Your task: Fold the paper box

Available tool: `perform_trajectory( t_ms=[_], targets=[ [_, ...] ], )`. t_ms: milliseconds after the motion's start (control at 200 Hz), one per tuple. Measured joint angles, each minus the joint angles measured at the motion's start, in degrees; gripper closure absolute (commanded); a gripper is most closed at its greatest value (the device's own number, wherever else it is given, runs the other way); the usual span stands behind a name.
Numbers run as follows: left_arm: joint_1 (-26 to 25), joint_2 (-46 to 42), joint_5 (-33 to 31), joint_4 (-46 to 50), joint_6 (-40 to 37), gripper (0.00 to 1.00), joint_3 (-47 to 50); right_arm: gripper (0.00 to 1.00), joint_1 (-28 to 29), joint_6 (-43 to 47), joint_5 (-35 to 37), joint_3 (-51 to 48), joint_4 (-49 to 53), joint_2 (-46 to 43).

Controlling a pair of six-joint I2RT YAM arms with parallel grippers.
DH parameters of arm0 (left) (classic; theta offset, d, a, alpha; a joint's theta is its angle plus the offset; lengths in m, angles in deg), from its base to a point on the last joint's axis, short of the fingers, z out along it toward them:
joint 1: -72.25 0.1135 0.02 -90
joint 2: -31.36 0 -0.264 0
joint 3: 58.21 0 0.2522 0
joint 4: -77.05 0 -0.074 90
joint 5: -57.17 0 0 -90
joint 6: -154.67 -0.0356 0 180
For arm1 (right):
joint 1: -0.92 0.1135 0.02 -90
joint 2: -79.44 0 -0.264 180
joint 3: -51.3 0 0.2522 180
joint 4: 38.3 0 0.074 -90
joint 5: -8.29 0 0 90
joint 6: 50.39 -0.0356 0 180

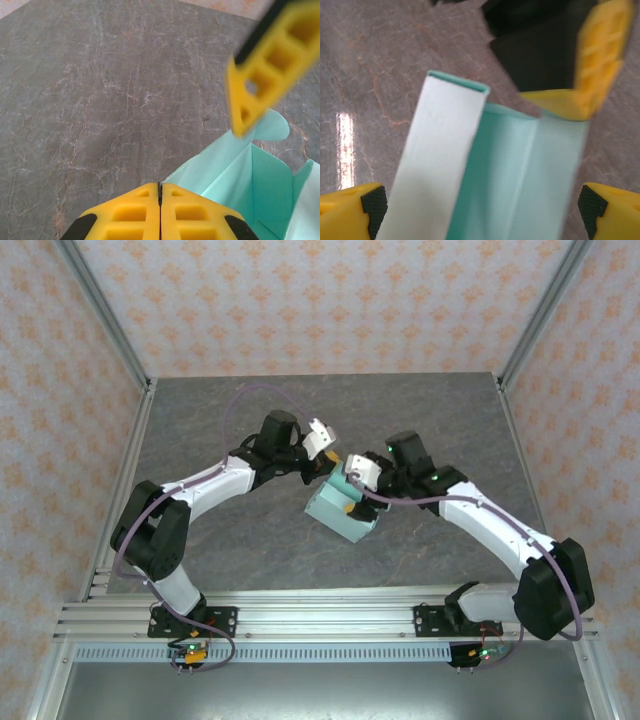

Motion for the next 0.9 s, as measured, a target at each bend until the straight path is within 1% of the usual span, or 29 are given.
perform_trajectory(
  t_ms=[140,270,290,320,325,335,350,355,365,375,395,455,571,666,741,791,881,901],
  targets=[
    [0.02,2.12,-1.36,0.50,1.22,0.93,-1.38,0.01,1.66,-0.98,1.66,-1.66,-1.42,-0.26],
    [0.37,6.05,-3.50,2.16,4.55,0.93,-3.98,0.00,2.14,0.15,-0.31,-1.66,-1.40,-3.08],
    [0.52,6.73,-3.74,2.34,5.40,0.93,-4.37,0.04,2.29,0.57,-0.68,-1.66,-1.33,-3.58],
    [0.70,7.61,-4.11,2.49,6.29,0.93,-4.81,0.12,2.51,1.20,-1.09,-1.66,-1.22,-4.13],
    [0.79,7.85,-4.15,2.54,6.62,0.93,-4.87,0.15,2.58,1.55,-1.16,-1.66,-1.20,-4.24],
    [0.87,8.11,-4.26,2.58,6.95,0.93,-5.03,0.16,2.67,1.44,-1.27,-1.66,-1.16,-4.37],
    [0.98,8.52,-4.35,2.62,7.37,0.93,-5.16,0.23,2.82,1.90,-1.44,-1.66,-1.05,-4.52],
    [1.01,8.63,-4.35,2.62,7.52,0.93,-5.18,0.23,2.93,2.40,-1.44,-1.66,-1.03,-4.59],
    [1.09,8.92,-4.42,2.64,7.91,0.93,-5.25,0.27,3.06,2.16,-1.44,-1.66,-0.98,-4.68],
    [1.20,9.14,-4.55,2.64,8.28,0.93,-5.27,0.29,3.15,2.05,-1.51,-1.66,-0.83,-4.74],
    [1.40,9.70,-4.68,2.64,9.09,0.93,-5.29,0.36,3.37,2.89,-1.64,-1.66,-0.68,-4.74],
    [1.75,10.84,-5.38,3.10,11.43,0.92,-5.29,0.47,3.91,3.93,-2.25,-1.64,0.13,-4.48],
    [2.19,12.96,-6.71,5.51,16.55,0.92,-6.27,0.53,4.26,4.92,-3.39,-1.29,2.34,-2.56],
    [2.16,14.05,-7.13,6.25,20.09,0.92,-6.78,0.56,4.26,5.90,-3.30,0.02,4.24,0.63],
    [2.16,14.25,-7.19,6.91,21.73,0.91,-6.78,0.59,4.26,6.25,-3.02,1.84,5.35,4.22],
    [2.16,14.29,-7.30,7.21,22.36,0.92,-6.78,0.63,4.26,6.25,-2.60,2.97,5.51,6.86],
    [2.16,14.51,-7.30,7.82,23.17,0.92,-6.80,0.64,4.28,5.77,-0.50,5.20,5.57,11.76],
    [2.21,14.58,-7.32,7.96,23.32,0.92,-6.80,0.66,4.26,5.55,0.33,5.88,5.64,13.00]
  ],
)
